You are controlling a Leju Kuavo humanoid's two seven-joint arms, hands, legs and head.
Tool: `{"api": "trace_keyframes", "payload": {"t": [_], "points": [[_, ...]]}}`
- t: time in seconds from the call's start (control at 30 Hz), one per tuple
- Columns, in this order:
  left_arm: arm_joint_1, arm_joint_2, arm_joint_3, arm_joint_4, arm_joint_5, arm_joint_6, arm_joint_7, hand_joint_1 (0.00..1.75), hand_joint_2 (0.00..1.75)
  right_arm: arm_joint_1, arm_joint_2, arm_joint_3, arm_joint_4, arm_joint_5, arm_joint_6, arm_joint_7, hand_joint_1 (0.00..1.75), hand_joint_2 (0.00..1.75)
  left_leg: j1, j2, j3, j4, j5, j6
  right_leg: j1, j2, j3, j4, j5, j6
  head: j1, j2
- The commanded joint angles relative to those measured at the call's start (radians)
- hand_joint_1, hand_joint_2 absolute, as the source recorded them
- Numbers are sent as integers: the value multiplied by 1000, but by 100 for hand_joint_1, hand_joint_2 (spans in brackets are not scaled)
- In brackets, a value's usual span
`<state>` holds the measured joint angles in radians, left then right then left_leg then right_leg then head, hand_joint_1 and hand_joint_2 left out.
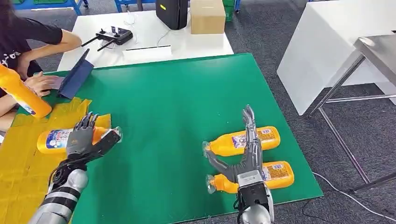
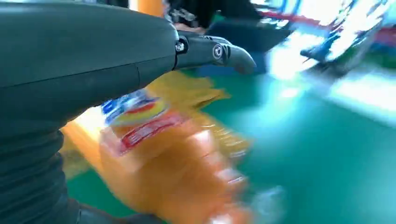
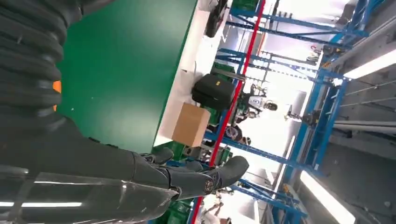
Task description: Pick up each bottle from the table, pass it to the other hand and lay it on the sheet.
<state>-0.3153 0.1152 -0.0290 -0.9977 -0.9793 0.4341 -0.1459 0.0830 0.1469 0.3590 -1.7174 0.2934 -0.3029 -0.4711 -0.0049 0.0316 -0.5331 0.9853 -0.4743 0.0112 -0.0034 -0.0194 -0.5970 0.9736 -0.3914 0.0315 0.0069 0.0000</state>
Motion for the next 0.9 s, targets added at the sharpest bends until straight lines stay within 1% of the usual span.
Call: {"api": "trace_keyframes", "payload": {"t": [0.03, 0.07, 0.2, 0.3, 0.4, 0.43, 0.47, 0.53, 0.63, 0.7, 0.73, 0.8, 0.83, 0.9], "points": [[143, -39, -20, -340, 235, -69, -139, 0, 175, -2, -35, 6, 44, -4, -25, -14, 0, 175, 1, -1, 2, 0, -1, 0, 1, 1, 2, -1, -1, 0, 0, 0], [146, -34, -22, -344, 237, -71, -138, 0, 175, -2, -34, 6, 43, -4, -27, -14, 0, 175, 1, -2, 3, 0, -2, -1, 1, 2, 3, -1, -2, 0, 0, 0], [183, -35, -29, -417, 341, -97, -203, 0, 175, -2, -36, 8, 45, -6, -37, -16, 0, 175, 1, -2, 1, 0, -1, -1, 1, 1, 1, -1, -1, 0, 0, 0], [209, -36, -30, -461, 361, -106, -213, 0, 175, -2, -36, 10, 44, -5, -42, -18, 0, 175, 1, -2, 1, 0, -1, -1, 1, 1, 1, -1, -1, 0, 0, 0], [217, -41, -29, -477, 409, -140, -230, 0, 175, -3, -41, 13, 41, -1, -46, -20, 0, 175, 1, -2, 1, 0, -1, -1, 1, 1, 2, -1, -1, 0, 0, 0], [225, -45, -30, -492, 470, -184, -248, 0, 175, -5, -50, 18, 40, 25, -53, -18, 0, 175, 1, -2, 1, 0, -1, -1, 0, 1, 1, -1, -1, 0, 0, 0], [242, -47, -29, -517, 536, -248, -263, 0, 175, -14, -77, 28, 46, 136, -83, 30, 0, 175, 2, -3, 2, 0, -2, -1, 1, 1, 3, -2, -1, 0, 0, 0], [268, -51, -20, -547, 608, -329, -269, 0, 175, -36, -139, 38, 50, 290, -82, 109, 0, 175, 2, -2, 3, -1, -2, -1, 1, 2, 3, -2, -1, 0, 0, 0], [303, -60, -6, -573, 666, -407, -261, 0, 175, -60, -219, 11, 26, 420, -58, 171, 0, 175, 1, 0, 1, -1, -1, 0, 0, 2, 1, -1, 0, 0, 0, 0], [314, -72, 0, -584, 713, -450, -274, 0, 175, -79, -254, -9, 28, 510, -43, 222, 0, 175, 0, -1, 1, 0, -1, 0, 0, 2, 2, -2, 0, 1, 0, 0], [320, -77, 5, -591, 758, -494, -281, 0, 175, -103, -295, -8, 45, 596, -9, 284, 0, 175, 1, -2, 2, 0, -2, 0, 0, 2, 3, -2, -1, 1, 0, 0], [320, -82, 8, -594, 760, -498, -281, 0, 175, -121, -309, -20, 70, 601, 0, 288, 0, 175, 0, -1, 1, 0, -1, 0, -1, 2, 2, -2, 0, 1, 0, 0], [306, -83, 0, -583, 768, -519, -276, 0, 175, -159, -357, 3, 112, 689, 48, 333, 0, 175, 0, -2, 2, 0, -2, 0, 0, 2, 3, -2, 0, 1, 0, 0], [295, -85, -3, -573, 768, -520, -275, 0, 175, -176, -361, -4, 141, 689, 45, 331, 0, 175, 0, -2, 0, 0, -1, 0, -1, 1, 2, -2, 1, 0, 0, 0]]}}
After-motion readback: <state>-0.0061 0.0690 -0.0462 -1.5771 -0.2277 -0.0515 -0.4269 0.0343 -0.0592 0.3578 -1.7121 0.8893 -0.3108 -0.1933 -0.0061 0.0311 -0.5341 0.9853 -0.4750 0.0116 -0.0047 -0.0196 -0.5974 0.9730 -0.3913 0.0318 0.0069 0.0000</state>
